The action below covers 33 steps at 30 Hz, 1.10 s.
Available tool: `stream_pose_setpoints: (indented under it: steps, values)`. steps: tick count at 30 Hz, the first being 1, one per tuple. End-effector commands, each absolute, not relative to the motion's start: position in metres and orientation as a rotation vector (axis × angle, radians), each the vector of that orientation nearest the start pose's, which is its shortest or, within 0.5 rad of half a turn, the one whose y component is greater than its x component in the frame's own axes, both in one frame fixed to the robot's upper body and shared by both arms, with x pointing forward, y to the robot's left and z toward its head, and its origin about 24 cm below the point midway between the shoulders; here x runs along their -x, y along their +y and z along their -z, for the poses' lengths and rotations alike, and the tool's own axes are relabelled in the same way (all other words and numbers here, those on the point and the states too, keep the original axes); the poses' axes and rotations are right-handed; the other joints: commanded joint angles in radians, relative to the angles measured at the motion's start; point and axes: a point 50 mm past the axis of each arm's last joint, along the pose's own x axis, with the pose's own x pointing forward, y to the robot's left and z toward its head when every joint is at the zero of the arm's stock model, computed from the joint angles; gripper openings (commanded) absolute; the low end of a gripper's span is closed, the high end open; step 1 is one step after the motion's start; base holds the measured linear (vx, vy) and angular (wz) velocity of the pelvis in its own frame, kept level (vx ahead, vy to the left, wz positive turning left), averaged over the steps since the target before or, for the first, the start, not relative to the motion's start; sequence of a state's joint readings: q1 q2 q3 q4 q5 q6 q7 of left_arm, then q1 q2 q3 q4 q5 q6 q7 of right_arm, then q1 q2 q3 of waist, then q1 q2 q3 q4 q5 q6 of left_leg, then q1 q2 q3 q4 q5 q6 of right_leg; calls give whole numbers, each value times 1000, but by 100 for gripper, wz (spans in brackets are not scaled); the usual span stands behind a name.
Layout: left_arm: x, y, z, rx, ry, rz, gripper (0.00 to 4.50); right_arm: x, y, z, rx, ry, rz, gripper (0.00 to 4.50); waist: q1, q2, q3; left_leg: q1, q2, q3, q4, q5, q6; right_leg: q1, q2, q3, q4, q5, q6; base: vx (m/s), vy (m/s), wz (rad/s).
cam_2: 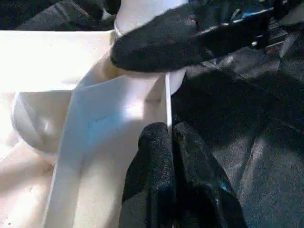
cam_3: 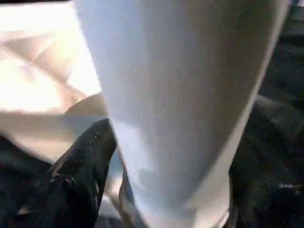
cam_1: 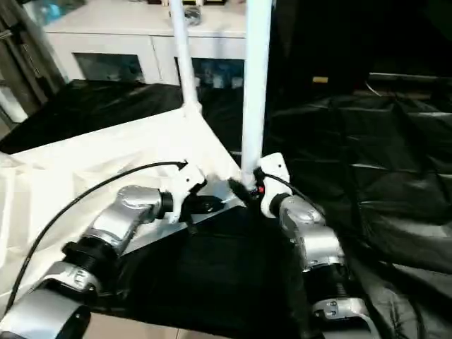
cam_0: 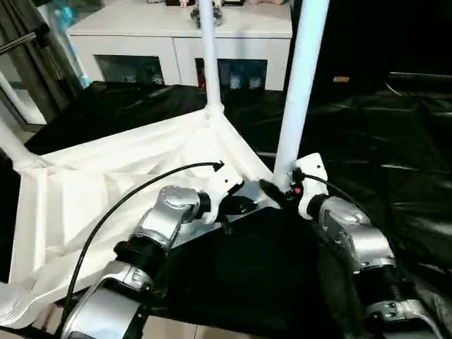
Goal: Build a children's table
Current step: Rotate leg to tighten
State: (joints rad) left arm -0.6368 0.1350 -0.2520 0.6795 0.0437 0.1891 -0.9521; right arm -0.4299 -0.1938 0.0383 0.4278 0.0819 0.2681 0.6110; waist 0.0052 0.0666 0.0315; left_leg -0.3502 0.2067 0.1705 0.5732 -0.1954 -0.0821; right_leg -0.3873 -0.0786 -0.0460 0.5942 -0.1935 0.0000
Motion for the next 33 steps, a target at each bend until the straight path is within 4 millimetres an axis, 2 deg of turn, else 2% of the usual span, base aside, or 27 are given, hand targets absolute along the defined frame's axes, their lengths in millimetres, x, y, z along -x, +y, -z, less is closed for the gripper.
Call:
stream_pose_setpoints:
  steps: [1,2,5,6,7,9,16,20,21,22,24,25,26,29,30,31,32,33]
  values:
    - [-318,62,-42,-276,408,1284,0,-299,-98,-34,45,345,-987,356,11,-11,-48,-8,9,1,-60,-188,63,52,-47,26,-76,-147,-242,0,0,0]
    - [-317,66,-42,-283,417,1304,0,-295,-102,-37,56,345,-1048,356,10,-10,-48,-10,9,2,-59,-186,69,53,-48,28,-73,-136,-248,0,0,0]
    - [-316,71,-43,-294,424,1330,0,-289,-108,-40,58,351,-1125,356,17,-10,-47,-8,13,3,-60,-192,77,51,-48,28,-74,-152,-251,0,0,0]
    - [-315,77,-43,-303,433,1364,0,-282,-114,-42,58,366,-1203,356,19,-9,-45,-7,13,4,-61,-193,76,50,-47,28,-76,-160,-251,0,0,0]
    - [-314,81,-44,-311,435,1390,0,-278,-118,-44,61,380,-1253,356,27,-11,-45,-6,14,3,-61,-192,79,54,-46,27,-76,-166,-247,0,0,0]
    - [-311,88,-46,-318,437,1448,0,-271,-125,-45,64,410,-1332,356,36,-6,-47,-5,17,5,-59,-183,81,50,-48,29,-72,-152,-253,0,0,0]
    - [-306,98,-49,-316,443,1522,0,-265,-129,-46,64,450,-1402,295,53,-5,-47,0,20,7,-61,-180,64,45,-47,30,-67,-133,-265,0,0,0]
    - [-306,102,-49,-321,452,1524,0,-260,-128,-47,42,464,-1433,268,55,-6,-47,-2,18,5,-62,-173,56,48,-49,30,-68,-139,-254,0,0,0]
    - [-306,102,-48,-317,454,1516,0,-258,-127,-46,35,472,-1444,268,54,-13,-48,-2,18,7,-61,-169,56,48,-49,31,-68,-137,-253,0,0,0]
    - [-306,102,-48,-316,454,1515,0,-258,-127,-46,35,473,-1446,268,56,-10,-48,-2,18,6,-61,-166,56,48,-50,31,-67,-143,-251,0,0,0]
    - [-306,102,-47,-311,458,1509,0,-255,-127,-45,32,480,-1455,266,56,-15,-47,-4,18,6,-61,-161,58,48,-50,30,-68,-148,-249,0,0,0]
    - [-306,102,-46,-307,464,1500,0,-255,-127,-44,29,480,-1451,266,57,-13,-47,-4,18,6,-61,-159,58,47,-51,31,-67,-150,-248,0,0,0]
    - [-307,100,-45,-297,468,1465,0,-258,-125,-42,30,463,-1409,266,56,-23,-46,-5,17,7,-61,-158,61,47,-50,31,-69,-164,-241,0,0,0]
    - [-318,94,-44,-256,458,1298,0,-278,-120,-33,30,433,-1161,265,52,-16,-42,-4,16,6,-64,-179,43,40,-53,32,-74,-222,-232,0,0,0]
    - [-321,91,-44,-243,455,1247,0,-286,-118,-29,20,436,-1060,265,47,-24,-39,-2,13,6,-66,-204,30,38,-53,30,-80,-280,-218,0,0,0]
    - [-321,91,-44,-243,455,1247,0,-286,-118,-29,20,436,-1060,261,43,-24,-36,-3,11,4,-68,-215,21,39,-53,30,-81,-314,-209,0,0,0]
    - [-324,87,-43,-227,452,1200,0,-292,-116,-25,8,442,-969,261,36,-27,-36,-2,11,0,-72,-233,9,38,-53,31,-86,-383,-177,0,0,0]
    - [-327,80,-43,-211,448,1148,0,-299,-112,-20,-21,451,-859,259,32,-25,-36,-1,11,1,-72,-237,4,34,-53,32,-87,-385,-177,0,0,0]
